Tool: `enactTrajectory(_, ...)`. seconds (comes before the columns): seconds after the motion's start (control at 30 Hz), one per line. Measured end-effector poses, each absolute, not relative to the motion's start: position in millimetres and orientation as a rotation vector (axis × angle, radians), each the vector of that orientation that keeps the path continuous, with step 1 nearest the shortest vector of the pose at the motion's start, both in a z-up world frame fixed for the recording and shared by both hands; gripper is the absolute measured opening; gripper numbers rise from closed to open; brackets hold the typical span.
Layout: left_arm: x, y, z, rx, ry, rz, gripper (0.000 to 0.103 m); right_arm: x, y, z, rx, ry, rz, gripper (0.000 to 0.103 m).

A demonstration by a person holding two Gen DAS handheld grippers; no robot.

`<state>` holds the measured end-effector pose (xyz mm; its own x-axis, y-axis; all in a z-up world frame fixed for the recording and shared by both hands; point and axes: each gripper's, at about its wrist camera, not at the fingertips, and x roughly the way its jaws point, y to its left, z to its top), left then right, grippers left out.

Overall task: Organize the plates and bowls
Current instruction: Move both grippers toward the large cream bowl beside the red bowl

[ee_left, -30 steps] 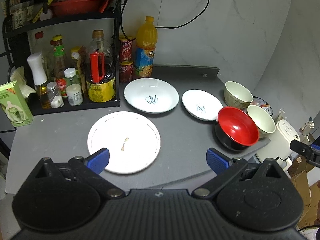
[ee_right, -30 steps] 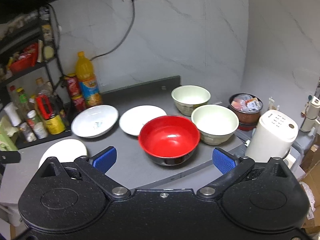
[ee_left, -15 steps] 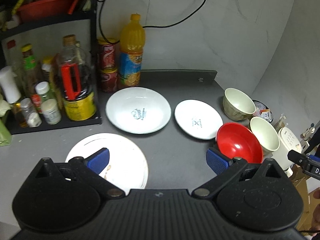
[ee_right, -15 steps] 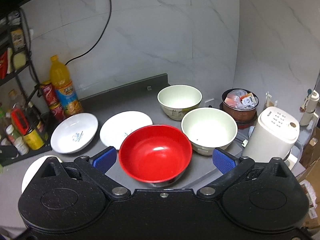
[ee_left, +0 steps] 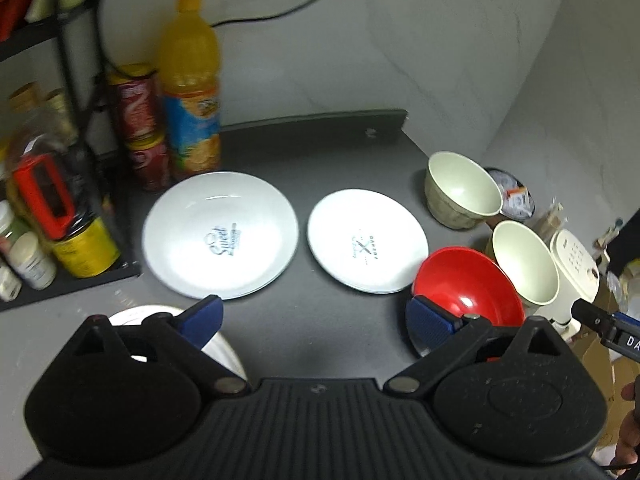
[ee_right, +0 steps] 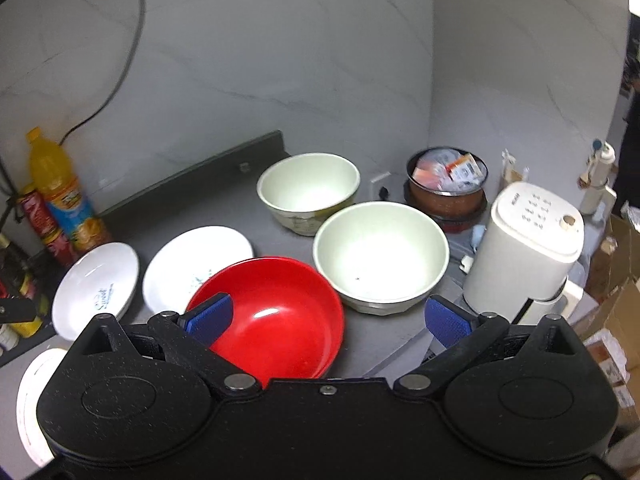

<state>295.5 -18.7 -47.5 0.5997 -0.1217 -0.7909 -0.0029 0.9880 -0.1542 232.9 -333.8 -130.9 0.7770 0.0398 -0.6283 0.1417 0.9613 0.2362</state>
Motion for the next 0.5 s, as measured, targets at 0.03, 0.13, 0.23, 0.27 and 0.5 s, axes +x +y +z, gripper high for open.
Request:
enactTrajectory(0.03,301,-22,-49,-0.140,0.936,-0.078,0.100,237,-336,-133,0.289,0.691,-0.060,0.103)
enactTrajectory(0.13,318,-37,-56,-0.126,0.967,-0.098,0.100,249,-346,-137,0.310,0.715,-0.072,0.103)
enactTrajectory(0.23,331,-54,-61,-0.116,0.992,-0.124,0.100,260,-357,-141,0.322,0.740,-0.089,0.103)
enactTrajectory(0.27,335,-60,-63,-0.111,0.998,-0.130,0.100,263,-361,-142,0.326,0.740,-0.092,0.103)
enactTrajectory(0.5,369,-102,-71,-0.091,1.016,-0.165,0.098,285,-391,-155,0.345,0.770,-0.107,0.103)
